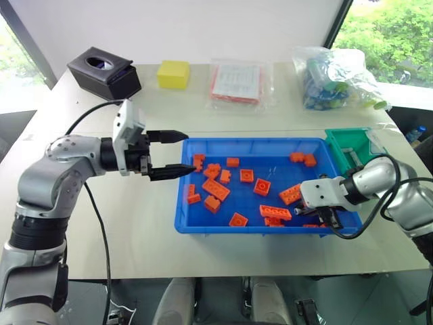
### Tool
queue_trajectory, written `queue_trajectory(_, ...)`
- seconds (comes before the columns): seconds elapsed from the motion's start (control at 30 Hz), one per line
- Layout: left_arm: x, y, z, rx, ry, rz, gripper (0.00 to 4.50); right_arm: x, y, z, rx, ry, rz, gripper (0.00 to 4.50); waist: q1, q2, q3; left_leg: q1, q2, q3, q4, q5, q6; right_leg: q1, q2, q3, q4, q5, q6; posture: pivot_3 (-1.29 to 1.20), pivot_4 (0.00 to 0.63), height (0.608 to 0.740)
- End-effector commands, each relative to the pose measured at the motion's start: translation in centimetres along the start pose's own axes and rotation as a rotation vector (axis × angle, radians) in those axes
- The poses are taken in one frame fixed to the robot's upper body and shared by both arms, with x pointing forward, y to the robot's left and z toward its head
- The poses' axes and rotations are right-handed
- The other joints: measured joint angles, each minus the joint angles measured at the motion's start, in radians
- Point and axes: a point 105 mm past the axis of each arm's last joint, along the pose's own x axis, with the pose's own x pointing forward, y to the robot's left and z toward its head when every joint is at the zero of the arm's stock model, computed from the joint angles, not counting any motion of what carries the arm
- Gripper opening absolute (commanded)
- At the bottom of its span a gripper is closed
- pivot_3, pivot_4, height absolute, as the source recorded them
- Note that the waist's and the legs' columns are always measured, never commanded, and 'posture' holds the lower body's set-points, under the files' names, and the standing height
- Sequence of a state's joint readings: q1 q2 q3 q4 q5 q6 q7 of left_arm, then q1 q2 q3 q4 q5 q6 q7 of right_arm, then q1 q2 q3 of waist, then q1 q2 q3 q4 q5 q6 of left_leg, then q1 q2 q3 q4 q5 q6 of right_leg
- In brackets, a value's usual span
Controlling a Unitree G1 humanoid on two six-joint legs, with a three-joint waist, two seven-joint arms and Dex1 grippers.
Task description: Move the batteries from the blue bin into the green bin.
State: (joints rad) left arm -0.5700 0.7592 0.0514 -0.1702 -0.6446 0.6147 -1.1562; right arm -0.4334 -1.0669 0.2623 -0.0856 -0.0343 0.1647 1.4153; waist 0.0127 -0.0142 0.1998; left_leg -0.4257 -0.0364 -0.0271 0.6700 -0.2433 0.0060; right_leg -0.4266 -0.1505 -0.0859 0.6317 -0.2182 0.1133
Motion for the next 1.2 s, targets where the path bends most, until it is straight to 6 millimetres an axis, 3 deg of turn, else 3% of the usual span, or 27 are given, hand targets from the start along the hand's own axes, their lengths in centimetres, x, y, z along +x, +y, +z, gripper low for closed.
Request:
queue_trajectory(0.03,-0.2,-0.1,1.2,0.052,-0.024,-0.002,4.5,-0.7,-0.6,0.4,-0.012,-0.01,-0.047,0.02,0.0,0.0,0.0,0.0,0.0,0.0,0.0,0.0,0.0,0.0,0.0,0.0,0.0,0.0,0.0,0.0,0.15,0.692)
queue_trajectory(0.23,-0.1,-0.2,1.1,0.055,-0.019,-0.011,4.5,-4.2,-4.0,2.6,0.131,-0.154,-0.232,0.02,-0.003,0.0,0.0,0.0,0.0,0.0,0.0,0.0,0.0,0.0,0.0,0.0,0.0,0.0,0.0,0.0,0.15,0.692)
queue_trajectory(0.4,-0.1,-0.2,1.0,0.053,-0.016,-0.02,4.5,-10.3,-6.1,3.1,0.38,-0.296,-0.391,0.02,0.002,0.0,0.0,0.0,0.0,0.0,0.0,0.0,0.0,0.0,0.0,0.0,0.0,0.0,0.0,0.0,0.15,0.692)
queue_trajectory(0.5,0.0,-0.1,0.9,0.053,-0.014,-0.026,4.5,-13.1,-6.9,0.7,0.502,-0.258,-0.521,0.02,0.005,0.0,0.0,-0.001,0.0,-0.001,0.0,0.0,0.0,0.0,0.0,0.0,-0.001,0.0,0.0,0.0,0.15,0.692)
queue_trajectory(0.63,0.2,0.0,0.9,0.053,-0.017,-0.032,4.5,-15.5,-6.6,-4.8,0.614,-0.052,-0.688,0.02,0.001,0.0,0.0,-0.001,-0.001,0.0,0.0,0.0,0.0,0.0,-0.001,0.0,-0.001,0.0,0.0,0.0,0.15,0.692)
queue_trajectory(0.73,0.4,0.0,0.9,0.052,-0.02,-0.042,4.5,-15.7,-5.7,-7.9,0.702,0.026,-0.738,0.02,-0.001,0.0,0.0,-0.001,0.0,0.001,0.0,0.0,0.0,-0.001,-0.001,0.0,0.0,0.0,0.0,0.0,0.15,0.692)
queue_trajectory(0.87,0.7,0.0,1.1,0.055,-0.024,-0.057,4.5,-14.8,-5.5,-8.7,0.738,0.013,-0.751,0.02,-0.013,0.001,0.0,0.0,0.0,0.002,0.0,0.0,0.0,-0.001,0.0,0.001,0.001,0.0,0.0,0.0,0.15,0.692)
queue_trajectory(0.9,0.8,0.0,1.1,0.056,-0.025,-0.06,4.5,-14.6,-5.6,-8.9,0.743,0.013,-0.764,1.04,-0.016,0.001,0.0,0.0,0.0,0.002,0.0,0.0,0.0,-0.001,0.0,0.001,0.001,0.0,0.0,0.0,0.15,0.692)
queue_trajectory(1.1,0.8,-0.2,1.2,0.045,-0.031,-0.072,4.5,-15.2,-6.2,-8.5,0.729,-0.059,-0.851,3.86,-0.022,0.001,0.0,0.0,0.0,0.002,0.0,0.0,0.0,-0.001,0.0,0.001,0.001,0.0,0.0,0.0,0.15,0.692)
queue_trajectory(1.2,0.8,-0.3,1.2,0.042,-0.031,-0.078,4.5,-15.6,-5.1,-7.6,0.72,-0.102,-0.799,3.86,-0.019,0.001,0.0,0.0,0.0,0.002,0.0,0.0,0.0,-0.001,0.0,0.001,0.001,0.0,0.0,0.0,0.15,0.692)
